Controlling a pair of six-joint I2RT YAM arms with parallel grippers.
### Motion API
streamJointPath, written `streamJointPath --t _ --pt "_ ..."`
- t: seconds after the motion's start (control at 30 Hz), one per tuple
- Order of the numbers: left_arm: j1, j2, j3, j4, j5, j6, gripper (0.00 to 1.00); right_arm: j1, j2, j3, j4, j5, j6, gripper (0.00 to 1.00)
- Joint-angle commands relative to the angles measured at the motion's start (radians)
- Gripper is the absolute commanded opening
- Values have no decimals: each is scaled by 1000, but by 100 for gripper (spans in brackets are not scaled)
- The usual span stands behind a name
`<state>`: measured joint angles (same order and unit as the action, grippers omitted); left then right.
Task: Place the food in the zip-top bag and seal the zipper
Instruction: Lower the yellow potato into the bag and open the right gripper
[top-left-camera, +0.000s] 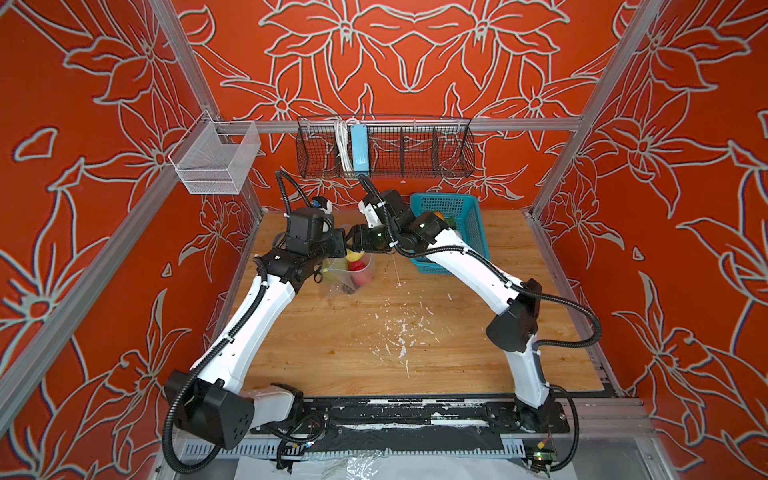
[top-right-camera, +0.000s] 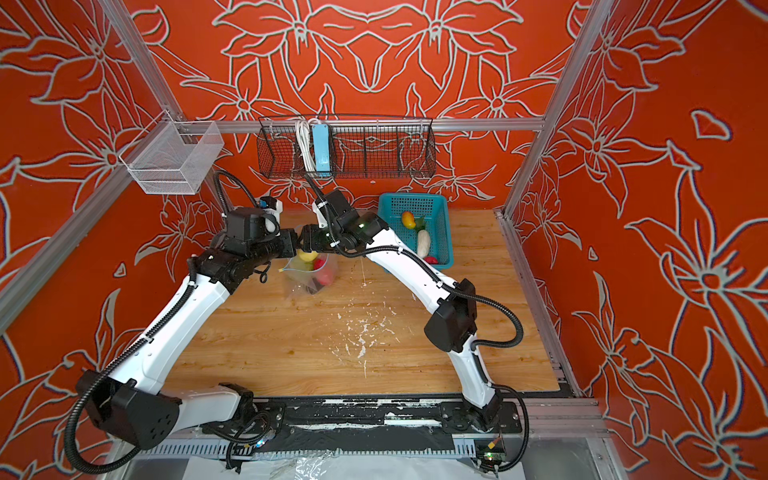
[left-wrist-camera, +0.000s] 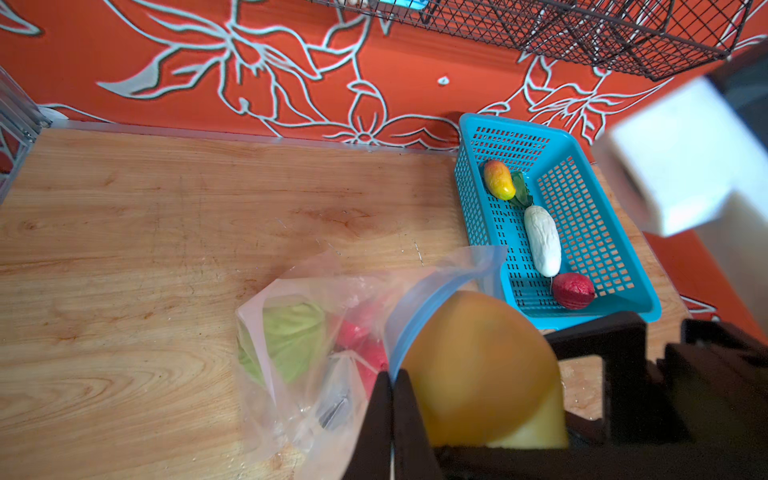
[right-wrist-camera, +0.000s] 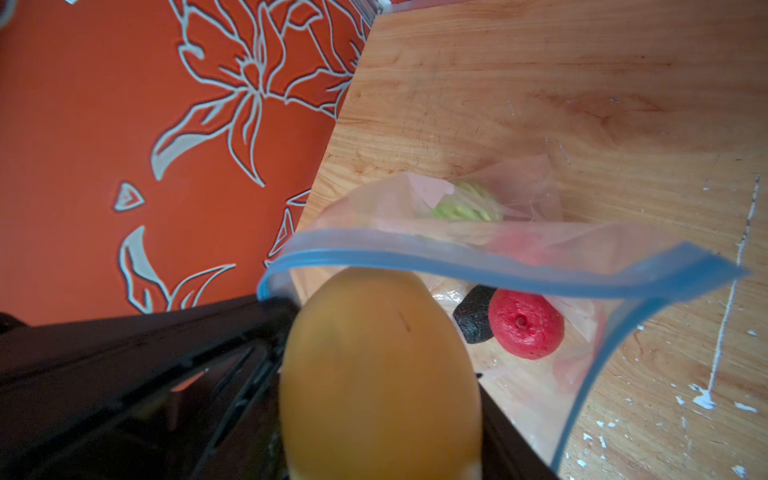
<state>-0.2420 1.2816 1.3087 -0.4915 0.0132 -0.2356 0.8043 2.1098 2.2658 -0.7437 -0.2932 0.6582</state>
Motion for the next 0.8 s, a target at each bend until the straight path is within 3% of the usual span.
streamJointPath --t 0.0,0.17,0.43,0.77 --pt "4 -28 -8 18 7 -4 0 6 37 46 -47 36 -9 49" --pt "4 -27 -8 18 8 -4 0 4 74 114 -113 60 -22 62" --pt "4 -28 -9 18 6 -1 0 4 62 135 -125 80 -36 74" --pt "4 -33 -9 18 8 -4 0 5 27 138 -130 97 -44 75"
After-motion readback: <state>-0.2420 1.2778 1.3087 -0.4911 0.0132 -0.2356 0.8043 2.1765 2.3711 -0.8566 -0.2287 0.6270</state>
